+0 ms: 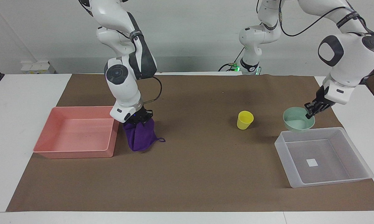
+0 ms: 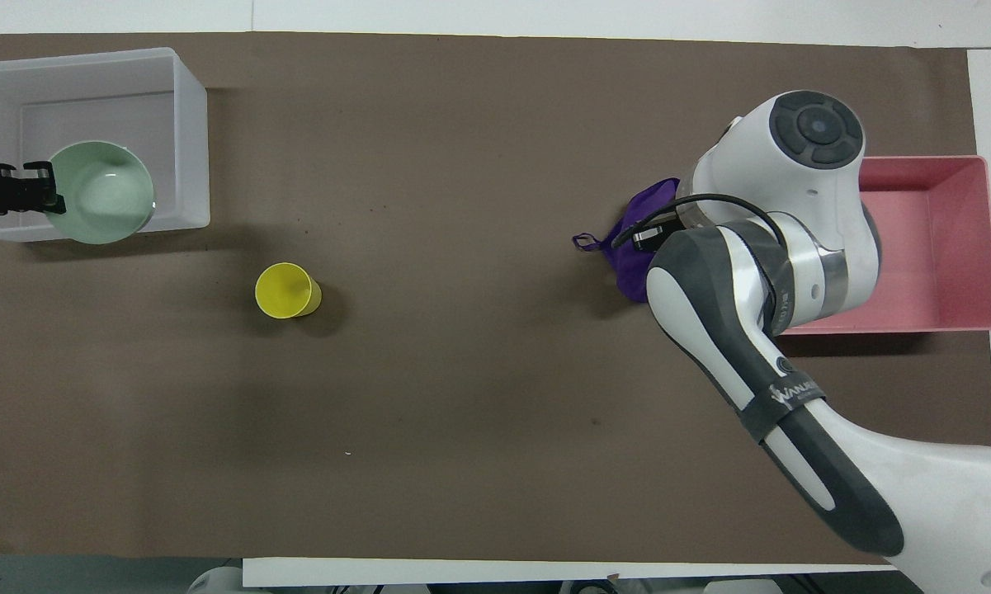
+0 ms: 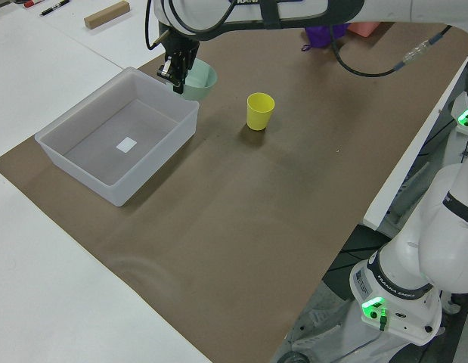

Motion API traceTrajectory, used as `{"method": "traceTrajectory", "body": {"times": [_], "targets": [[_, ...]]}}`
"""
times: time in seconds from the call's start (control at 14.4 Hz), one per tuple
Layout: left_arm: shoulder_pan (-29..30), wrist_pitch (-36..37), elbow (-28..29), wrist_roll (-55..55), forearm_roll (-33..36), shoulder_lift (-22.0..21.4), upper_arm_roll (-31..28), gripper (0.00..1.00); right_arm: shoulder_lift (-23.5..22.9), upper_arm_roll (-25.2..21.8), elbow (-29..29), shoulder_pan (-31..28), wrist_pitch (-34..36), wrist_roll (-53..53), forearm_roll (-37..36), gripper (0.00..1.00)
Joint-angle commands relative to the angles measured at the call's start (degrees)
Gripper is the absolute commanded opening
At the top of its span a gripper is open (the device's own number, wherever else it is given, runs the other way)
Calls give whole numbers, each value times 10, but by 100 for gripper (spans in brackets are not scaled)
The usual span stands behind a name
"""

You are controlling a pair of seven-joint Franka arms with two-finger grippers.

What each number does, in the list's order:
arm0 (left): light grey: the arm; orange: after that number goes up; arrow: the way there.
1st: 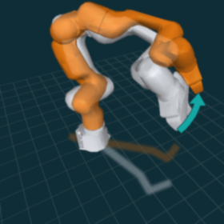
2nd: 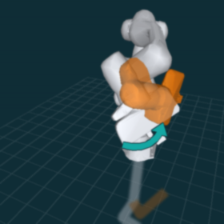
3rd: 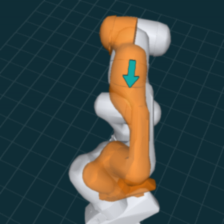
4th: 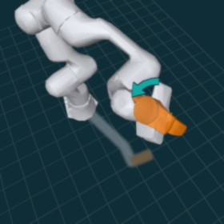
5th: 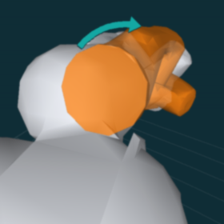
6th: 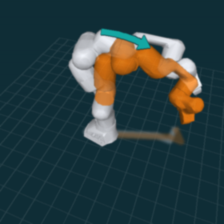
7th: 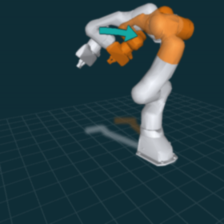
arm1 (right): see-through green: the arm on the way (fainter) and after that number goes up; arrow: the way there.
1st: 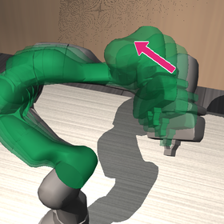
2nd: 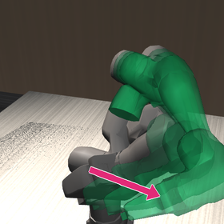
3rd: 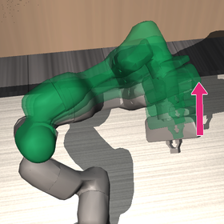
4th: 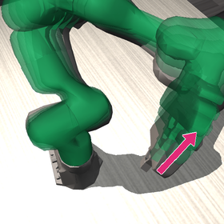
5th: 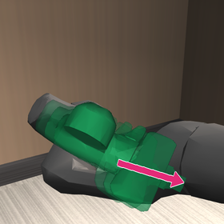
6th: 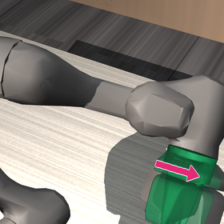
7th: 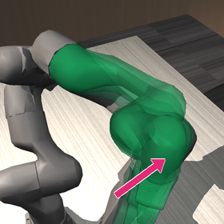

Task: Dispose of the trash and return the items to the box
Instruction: 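Place the cup in the clear box while the right gripper drops the cloth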

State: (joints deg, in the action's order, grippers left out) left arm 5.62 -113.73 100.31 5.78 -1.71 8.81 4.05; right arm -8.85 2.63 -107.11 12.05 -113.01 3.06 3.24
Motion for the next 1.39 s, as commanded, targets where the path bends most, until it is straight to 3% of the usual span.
{"method": "traceTrajectory", "body": {"times": [0.0,0.14,0.28,0.63,0.77,0.83,0.9,0.97,1.18,1.32], "targets": [[29,-5,-128,-5,-7,114,3,0,36,3,29,-19,66,9,-2,0],[33,1,-228,-4,-10,187,3,0,71,3,37,-34,104,6,-4,0],[33,-13,-253,-4,-6,226,3,0,103,3,36,-68,137,-4,-4,0],[42,-43,-146,3,-15,222,3,0,125,3,28,-207,164,-114,-6,0],[40,-53,-137,7,-26,225,3,0,129,3,12,-242,155,-139,-6,0],[32,-66,-128,9,-22,224,-6,19,128,2,-2,-259,135,-150,-6,0],[31,-80,-114,9,-18,220,-7,84,125,3,-23,-267,111,-173,-6,0],[26,-75,-116,12,-11,212,-8,100,124,2,-41,-268,86,-180,-6,0],[18,-15,-127,20,1,117,-8,100,96,2,-98,-267,-5,-180,-6,0],[-27,61,-102,33,28,57,-7,100,61,2,-100,-267,-35,-179,-6,1]]}}
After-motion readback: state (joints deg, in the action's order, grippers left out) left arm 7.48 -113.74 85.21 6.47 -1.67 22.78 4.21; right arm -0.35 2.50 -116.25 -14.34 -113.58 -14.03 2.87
